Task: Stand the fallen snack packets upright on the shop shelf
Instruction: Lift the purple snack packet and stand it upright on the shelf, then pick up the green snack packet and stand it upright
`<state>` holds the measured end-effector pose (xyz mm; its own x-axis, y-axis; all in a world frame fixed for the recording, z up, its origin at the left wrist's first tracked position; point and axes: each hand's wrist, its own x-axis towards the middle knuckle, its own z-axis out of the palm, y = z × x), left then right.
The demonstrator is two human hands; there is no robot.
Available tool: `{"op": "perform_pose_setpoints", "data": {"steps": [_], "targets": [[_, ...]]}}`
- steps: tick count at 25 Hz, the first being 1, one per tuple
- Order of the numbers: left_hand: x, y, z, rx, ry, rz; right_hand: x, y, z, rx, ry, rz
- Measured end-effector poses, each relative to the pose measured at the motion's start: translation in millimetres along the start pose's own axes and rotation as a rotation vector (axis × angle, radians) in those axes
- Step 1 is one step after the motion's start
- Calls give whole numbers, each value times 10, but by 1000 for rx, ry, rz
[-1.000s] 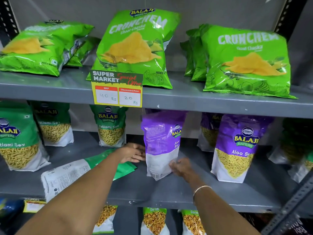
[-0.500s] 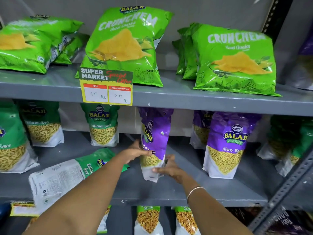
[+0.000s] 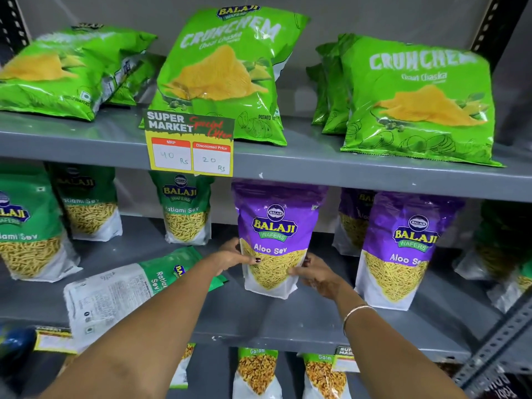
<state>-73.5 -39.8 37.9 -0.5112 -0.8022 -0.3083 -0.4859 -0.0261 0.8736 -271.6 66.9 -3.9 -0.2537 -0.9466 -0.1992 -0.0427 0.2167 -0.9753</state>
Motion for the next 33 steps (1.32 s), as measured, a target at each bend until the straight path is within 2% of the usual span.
{"op": "perform_pose_setpoints", "data": {"steps": [2,5,7,9,12,13,15,18,19,22,24,26,28,30,33], "targets": [[9,-28,31,-22,36,8,-59,-66,41,-33,-71,-19],[-30,-34,82,-49,32,30,-38,-71,54,-55,-29,-80],[-56,-68,72,-35,13,19,-28,-105,69,-78,-40,-43],[-73,-127,-16,47,23,24,-82,-184,84,-161,-43,112],[-115,-276,-398,262,101,39,-143,-202,92,-427,29,511],[-82,-401,-629,342,106,32,-139,-201,148,-380,34,607],[220,-840,-1174,476,108,5,-81,-239,429,-288,-1,708],[806,-1604,-1890,473,54,-31,82,-293,1309,-310,-130,801],[1003,-1848,-2054,432,7,-33,125,-282,1614,-257,-115,777],[385,-1881,-2444,336,-49,-108,194,-188,2546,53,40,655],[94,-1849,-2592,226,-99,-168,162,-176,2914,208,87,587],[-199,-1694,-2634,135,-223,-225,129,-189,3068,336,128,540],[-347,-1589,-2618,135,-349,-287,122,-196,3101,323,162,496],[-411,-1520,-2615,190,-386,-313,100,-252,3106,249,158,464],[-429,-1355,-2656,246,-380,-237,98,-510,3087,159,248,396]]}}
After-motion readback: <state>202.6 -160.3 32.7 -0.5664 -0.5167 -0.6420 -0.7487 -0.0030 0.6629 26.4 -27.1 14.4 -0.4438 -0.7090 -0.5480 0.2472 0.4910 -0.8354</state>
